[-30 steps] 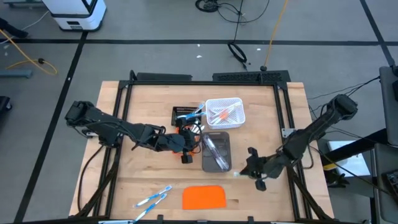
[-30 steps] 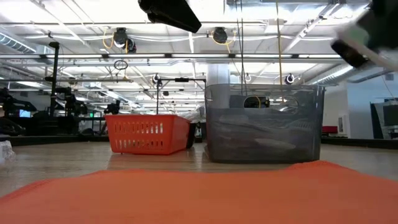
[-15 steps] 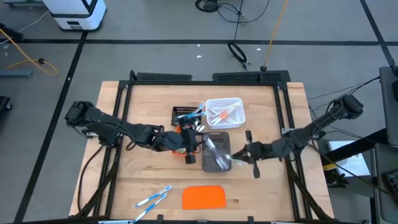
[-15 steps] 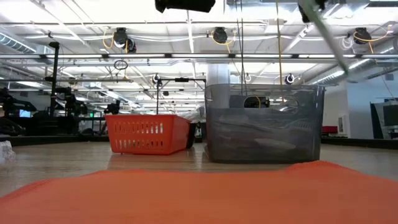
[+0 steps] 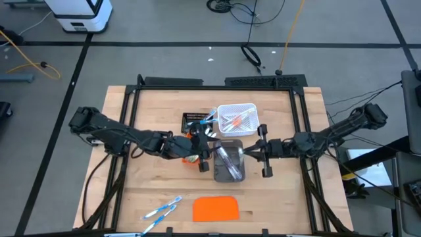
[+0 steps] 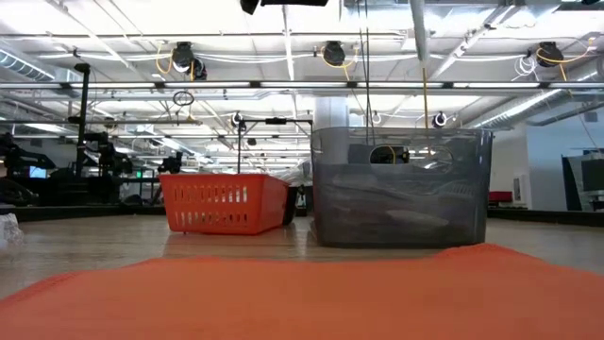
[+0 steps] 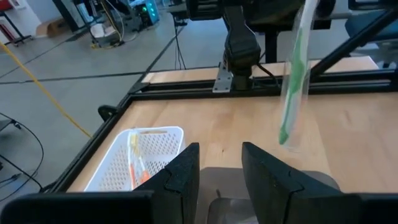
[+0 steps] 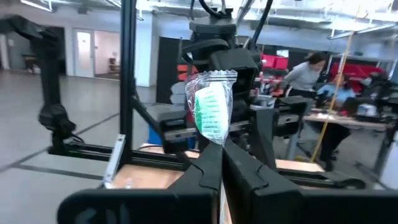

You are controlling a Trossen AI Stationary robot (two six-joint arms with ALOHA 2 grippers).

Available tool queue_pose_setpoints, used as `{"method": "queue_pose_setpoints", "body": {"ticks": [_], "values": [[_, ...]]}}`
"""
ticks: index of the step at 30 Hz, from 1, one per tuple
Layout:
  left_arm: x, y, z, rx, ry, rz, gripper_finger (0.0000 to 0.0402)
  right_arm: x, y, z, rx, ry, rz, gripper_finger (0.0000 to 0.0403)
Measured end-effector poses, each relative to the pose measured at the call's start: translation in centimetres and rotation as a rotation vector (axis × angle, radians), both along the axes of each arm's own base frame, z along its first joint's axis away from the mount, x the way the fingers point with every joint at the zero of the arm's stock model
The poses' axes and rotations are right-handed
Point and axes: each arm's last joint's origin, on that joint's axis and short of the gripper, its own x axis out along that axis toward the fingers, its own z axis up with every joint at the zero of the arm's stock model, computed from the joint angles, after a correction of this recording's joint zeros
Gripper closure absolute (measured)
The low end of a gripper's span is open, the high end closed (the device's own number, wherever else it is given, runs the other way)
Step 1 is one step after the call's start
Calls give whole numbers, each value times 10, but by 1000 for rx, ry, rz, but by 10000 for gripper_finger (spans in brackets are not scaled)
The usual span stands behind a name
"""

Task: Pick & Place Toothbrushes
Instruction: Put the green toothbrush into the orange bin

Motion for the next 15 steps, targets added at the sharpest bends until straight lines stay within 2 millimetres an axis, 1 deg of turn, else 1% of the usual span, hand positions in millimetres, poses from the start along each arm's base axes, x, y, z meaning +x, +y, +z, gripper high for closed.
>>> {"method": "queue_pose_setpoints", "body": {"ticks": [6, 11, 15], "values": [[2, 4, 2, -11, -27, 3, 279, 5, -10, 1, -30, -29, -58, 403], [5, 7, 7, -53, -77, -75, 279, 10, -17, 4, -69, -90, -55, 403], [6, 9, 8, -55, -86, -94, 279, 17, -23, 2, -80, -113, -72, 403]]}}
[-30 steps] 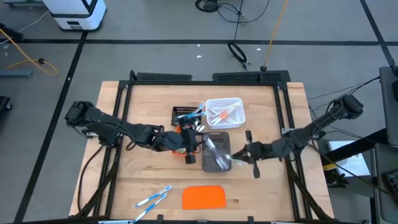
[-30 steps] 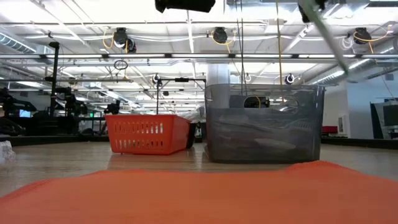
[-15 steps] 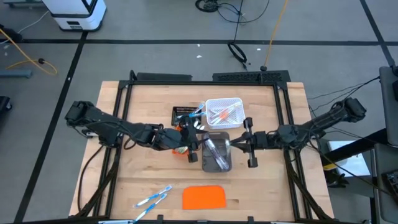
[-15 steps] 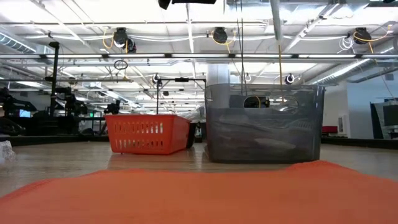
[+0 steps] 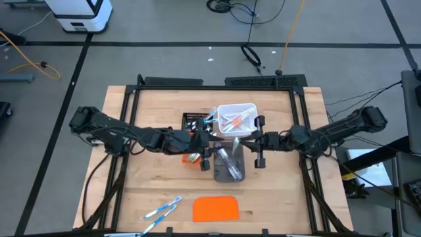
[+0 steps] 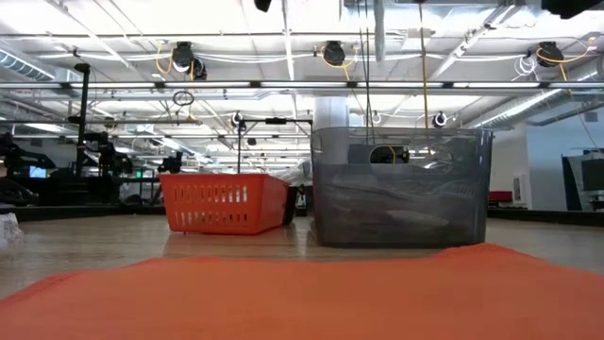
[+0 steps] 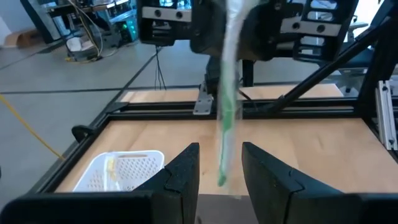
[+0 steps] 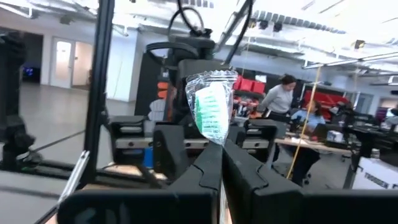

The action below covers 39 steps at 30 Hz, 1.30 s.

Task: Pick & Place Toothbrushes
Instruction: Put the green toothbrush into the orange bin

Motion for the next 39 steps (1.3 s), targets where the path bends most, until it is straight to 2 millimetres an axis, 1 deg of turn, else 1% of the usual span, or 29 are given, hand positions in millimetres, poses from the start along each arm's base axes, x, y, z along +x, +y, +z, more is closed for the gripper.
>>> {"method": "queue_pose_setpoints", "body": {"ticks": [3, 7, 12, 20, 24, 28, 31, 33, 35, 39], "values": [[1, 2, 1, 0, -14, 5, 279, 5, -5, 0, 7, -32, -18, 403], [2, 6, 2, -2, -20, 15, 279, 11, -9, -3, -7, -57, 26, 403], [2, 6, 2, -4, -19, 6, 275, 15, -17, -5, -2, -68, 11, 403], [3, 11, 2, -14, -32, 23, 230, 17, -19, -4, -12, -91, 46, 403], [13, 14, -4, -21, -54, 28, 215, 16, -19, -3, -12, -100, 46, 403], [24, 14, -14, -19, -81, -17, 211, 17, -19, -4, -13, -93, 46, 403], [27, 13, -17, -17, -85, -16, 220, 17, -19, -6, -15, -74, 45, 403], [27, 14, -17, -16, -86, -15, 235, 18, -19, -7, -17, -62, 45, 403], [27, 14, -16, -16, -91, -15, 257, 18, -19, -7, -17, -61, 45, 403], [27, 14, -16, -13, -90, -15, 317, 18, -19, -8, -19, -49, 44, 403]]}}
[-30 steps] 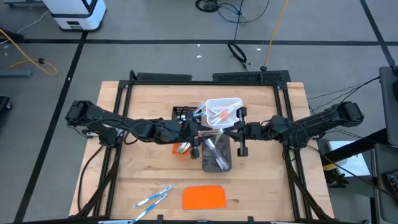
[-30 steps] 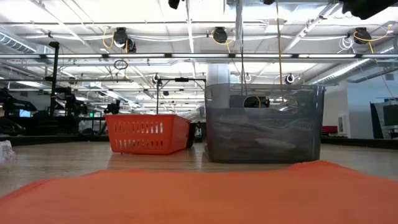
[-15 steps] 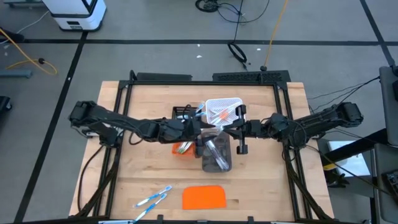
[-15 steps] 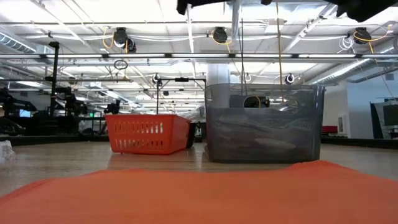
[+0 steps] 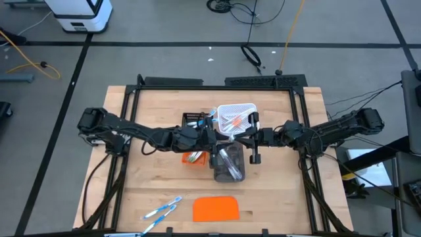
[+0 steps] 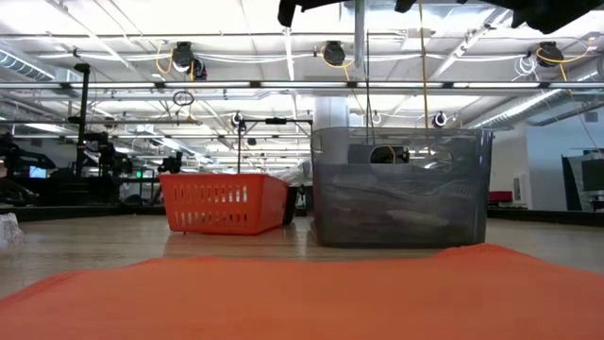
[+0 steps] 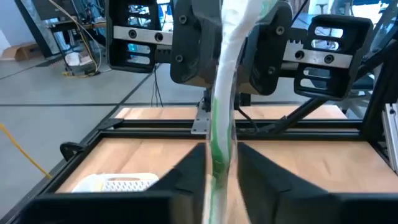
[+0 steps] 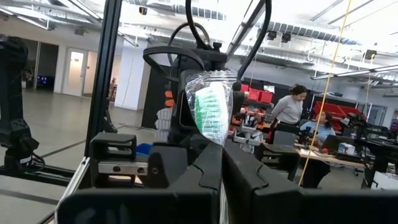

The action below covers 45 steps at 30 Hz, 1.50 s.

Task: Pick & Place Toothbrushes
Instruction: Put the green toothbrush into the orange bin

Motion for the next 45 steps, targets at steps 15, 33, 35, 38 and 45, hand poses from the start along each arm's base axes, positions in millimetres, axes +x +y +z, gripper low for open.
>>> {"method": "queue_pose_setpoints", "body": {"ticks": [15, 33, 35, 38, 45], "values": [[0, 0, -2, 6, 19, 6, 395, 0, 0, -1, -7, 12, -3, 403], [-32, -5, -3, -37, 241, 225, 398, -5, -2, -4, -10, 107, -47, 291], [-40, -6, -6, -55, 302, 254, 399, -6, -3, -4, -4, 122, -80, 284], [-45, -5, -9, -111, 337, 304, 397, -9, -4, -2, 6, 126, -108, 280], [-55, -5, -24, -207, 454, 398, 396, -10, -5, -3, 5, 149, -108, 286]]}}
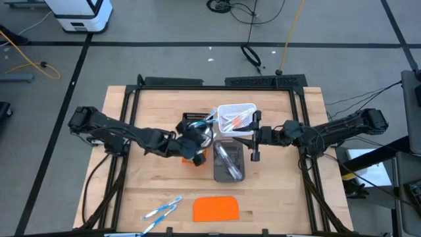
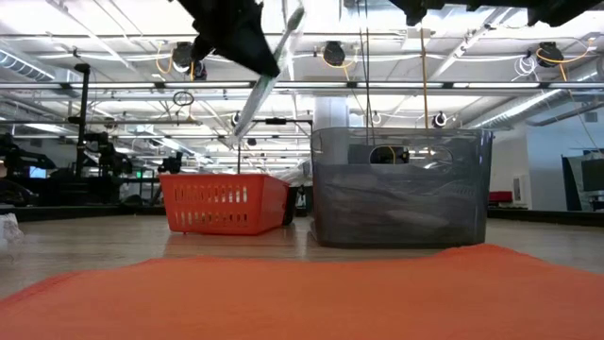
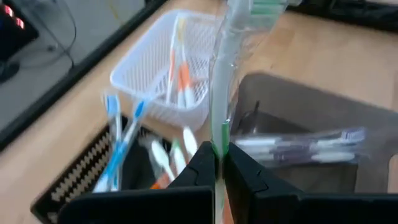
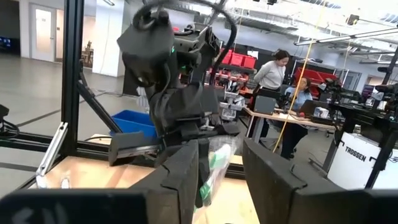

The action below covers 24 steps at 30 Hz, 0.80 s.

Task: Pick & Place Toothbrushes
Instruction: Put the green toothbrush into the orange bin

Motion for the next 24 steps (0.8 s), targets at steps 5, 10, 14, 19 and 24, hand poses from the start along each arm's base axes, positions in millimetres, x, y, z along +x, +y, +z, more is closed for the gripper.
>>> {"method": "queue_pose_setpoints", "body": {"ticks": [5, 10, 14, 19, 24], "values": [[-5, -1, -9, -60, 20, 50, 397, 0, 0, -1, -1, 16, 0, 288], [-7, -2, -18, -122, 68, 89, 398, 1, 0, -4, -4, 37, 2, 289], [-8, -2, -18, -156, 53, 118, 394, 1, 0, -4, -5, 44, 3, 289], [-11, 0, -26, -180, 60, 152, 397, 1, 0, -5, -6, 51, 3, 290], [-17, 6, -45, -223, 83, 226, 393, 1, 0, -6, -6, 57, 3, 293]]}}
